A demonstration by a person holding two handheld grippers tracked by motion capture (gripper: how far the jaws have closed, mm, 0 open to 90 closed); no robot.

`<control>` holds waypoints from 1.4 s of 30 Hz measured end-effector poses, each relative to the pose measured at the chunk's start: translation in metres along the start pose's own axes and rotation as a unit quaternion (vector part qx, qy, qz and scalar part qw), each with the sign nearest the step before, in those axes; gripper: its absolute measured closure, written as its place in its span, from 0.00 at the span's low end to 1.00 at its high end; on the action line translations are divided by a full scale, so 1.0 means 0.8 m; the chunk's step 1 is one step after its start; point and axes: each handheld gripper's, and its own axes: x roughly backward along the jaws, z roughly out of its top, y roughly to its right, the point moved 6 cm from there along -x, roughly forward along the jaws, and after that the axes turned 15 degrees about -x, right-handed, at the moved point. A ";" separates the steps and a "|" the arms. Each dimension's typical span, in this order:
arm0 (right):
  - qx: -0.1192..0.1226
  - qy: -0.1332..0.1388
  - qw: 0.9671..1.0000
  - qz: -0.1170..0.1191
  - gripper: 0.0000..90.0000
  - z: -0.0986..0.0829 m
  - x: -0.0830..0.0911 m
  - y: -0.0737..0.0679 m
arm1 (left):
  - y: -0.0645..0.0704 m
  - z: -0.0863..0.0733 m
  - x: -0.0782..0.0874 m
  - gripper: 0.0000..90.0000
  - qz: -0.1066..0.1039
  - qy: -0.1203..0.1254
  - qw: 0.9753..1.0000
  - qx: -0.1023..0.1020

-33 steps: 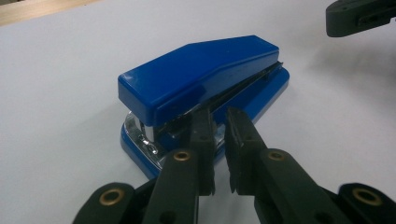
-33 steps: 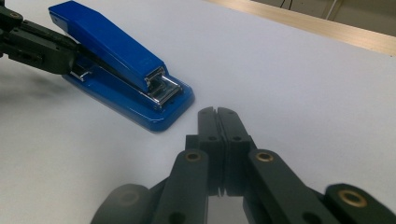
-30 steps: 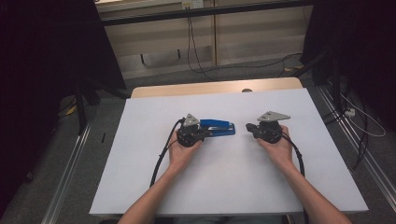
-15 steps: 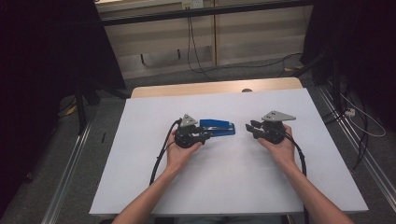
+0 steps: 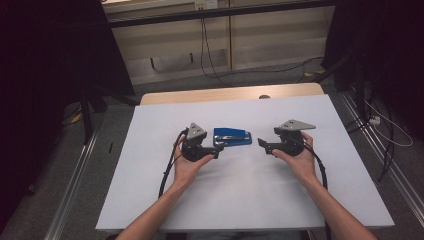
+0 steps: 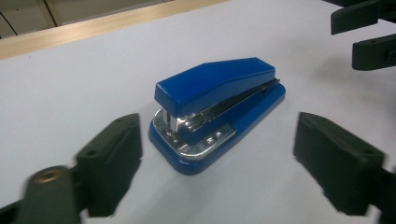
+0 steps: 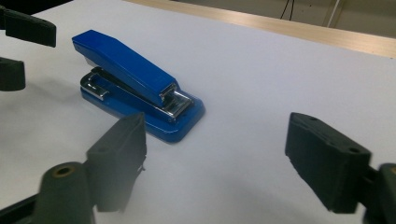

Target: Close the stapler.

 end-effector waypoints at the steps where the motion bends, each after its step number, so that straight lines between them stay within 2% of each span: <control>1: -0.003 0.001 1.000 -0.002 0.16 0.000 0.001 0.000 | 0.000 -0.001 0.001 0.09 0.002 0.001 1.000 0.002; 3: -0.012 0.006 1.000 -0.007 0.08 0.001 0.002 -0.001 | 0.000 -0.004 0.004 0.06 -0.001 0.000 1.000 0.004; 7: -0.005 0.018 1.000 -0.004 0.06 0.002 0.008 -0.006 | -0.004 -0.002 0.010 0.04 0.007 0.006 1.000 0.009; 11: -0.006 0.022 1.000 -0.004 0.04 0.002 0.013 -0.010 | -0.003 0.003 0.019 0.04 -0.011 0.021 0.999 0.022; 13: 0.003 0.027 1.000 -0.010 0.04 0.002 0.015 -0.012 | -0.003 0.004 0.024 0.04 -0.006 0.028 0.999 0.018; 16: 0.005 0.029 0.999 -0.016 0.04 0.002 0.019 -0.013 | -0.004 0.000 0.032 0.05 0.007 0.018 1.000 0.006; 21: 0.011 0.043 0.999 -0.020 0.04 0.003 0.027 -0.018 | -0.002 -0.014 0.048 0.05 0.015 0.017 1.000 0.004; 28: 0.017 0.053 0.998 -0.037 0.04 -0.002 0.035 -0.020 | -0.005 -0.019 0.072 0.05 0.029 0.027 0.999 0.012; 33: 0.019 0.059 0.997 -0.037 0.04 -0.004 0.041 -0.024 | -0.009 -0.027 0.089 0.05 0.040 0.029 0.999 0.017; 38: 0.018 0.067 0.997 -0.045 0.04 -0.013 0.053 -0.025 | -0.006 -0.032 0.102 0.05 0.039 0.033 0.999 0.018; 42: 0.017 0.077 0.996 -0.048 0.04 -0.015 0.063 -0.025 | -0.007 -0.036 0.115 0.05 0.055 0.040 0.997 0.020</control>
